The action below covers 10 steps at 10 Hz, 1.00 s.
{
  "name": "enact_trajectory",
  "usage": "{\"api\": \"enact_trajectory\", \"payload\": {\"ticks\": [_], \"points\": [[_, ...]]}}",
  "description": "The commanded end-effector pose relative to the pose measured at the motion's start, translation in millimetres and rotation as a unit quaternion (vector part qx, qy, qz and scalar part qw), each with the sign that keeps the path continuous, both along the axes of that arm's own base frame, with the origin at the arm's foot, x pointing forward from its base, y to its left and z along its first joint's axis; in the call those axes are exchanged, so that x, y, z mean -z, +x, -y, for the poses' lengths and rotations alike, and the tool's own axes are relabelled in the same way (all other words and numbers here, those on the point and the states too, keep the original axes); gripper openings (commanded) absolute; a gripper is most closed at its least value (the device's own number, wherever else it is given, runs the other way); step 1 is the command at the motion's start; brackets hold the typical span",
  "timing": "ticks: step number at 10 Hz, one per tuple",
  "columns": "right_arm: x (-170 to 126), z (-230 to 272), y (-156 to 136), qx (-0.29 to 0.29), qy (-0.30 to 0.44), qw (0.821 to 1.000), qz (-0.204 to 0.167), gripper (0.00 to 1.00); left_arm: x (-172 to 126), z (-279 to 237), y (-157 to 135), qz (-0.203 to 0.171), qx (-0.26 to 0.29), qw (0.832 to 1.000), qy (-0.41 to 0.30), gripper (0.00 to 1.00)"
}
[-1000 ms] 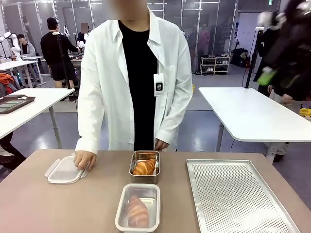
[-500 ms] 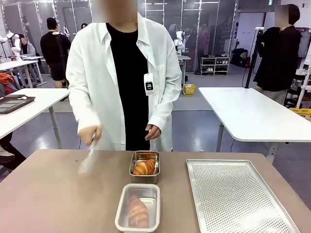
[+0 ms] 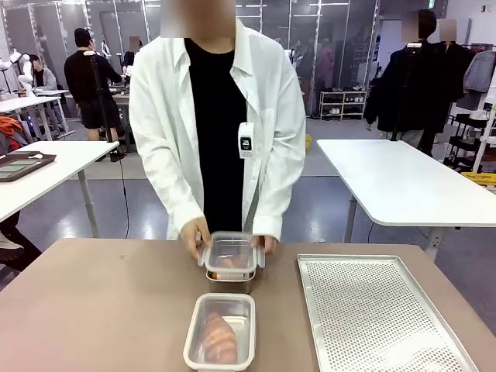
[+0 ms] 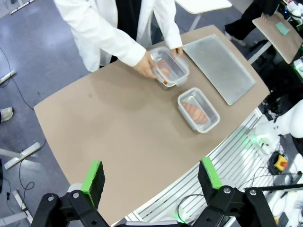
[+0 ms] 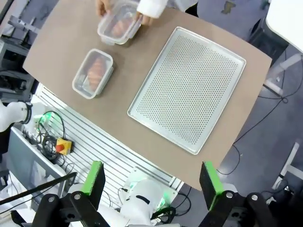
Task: Place the bread into the airtight container.
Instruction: Pick up a Butter Roll and place it into an empty Airtight Container.
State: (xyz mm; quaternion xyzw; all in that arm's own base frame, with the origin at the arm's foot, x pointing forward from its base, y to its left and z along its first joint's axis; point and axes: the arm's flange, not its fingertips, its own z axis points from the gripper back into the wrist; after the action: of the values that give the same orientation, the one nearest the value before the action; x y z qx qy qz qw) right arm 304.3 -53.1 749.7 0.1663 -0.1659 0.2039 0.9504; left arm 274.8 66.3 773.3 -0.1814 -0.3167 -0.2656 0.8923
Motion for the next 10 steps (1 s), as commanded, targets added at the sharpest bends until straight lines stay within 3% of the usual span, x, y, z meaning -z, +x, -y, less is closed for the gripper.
{"api": "enact_trajectory", "payload": {"ticks": [1,10], "points": [[-0.5,-0.6,1.0,-0.003,-0.001,1.0,-0.002,1.0,-0.4,-0.2,-1.1,0.002,0.013,1.0,0.0,1.0],[-0.5,-0.6,1.0,-0.003,-0.001,1.0,-0.002,1.0,-0.4,-0.2,-1.1,0.002,0.013,1.0,0.0,1.0]]}}
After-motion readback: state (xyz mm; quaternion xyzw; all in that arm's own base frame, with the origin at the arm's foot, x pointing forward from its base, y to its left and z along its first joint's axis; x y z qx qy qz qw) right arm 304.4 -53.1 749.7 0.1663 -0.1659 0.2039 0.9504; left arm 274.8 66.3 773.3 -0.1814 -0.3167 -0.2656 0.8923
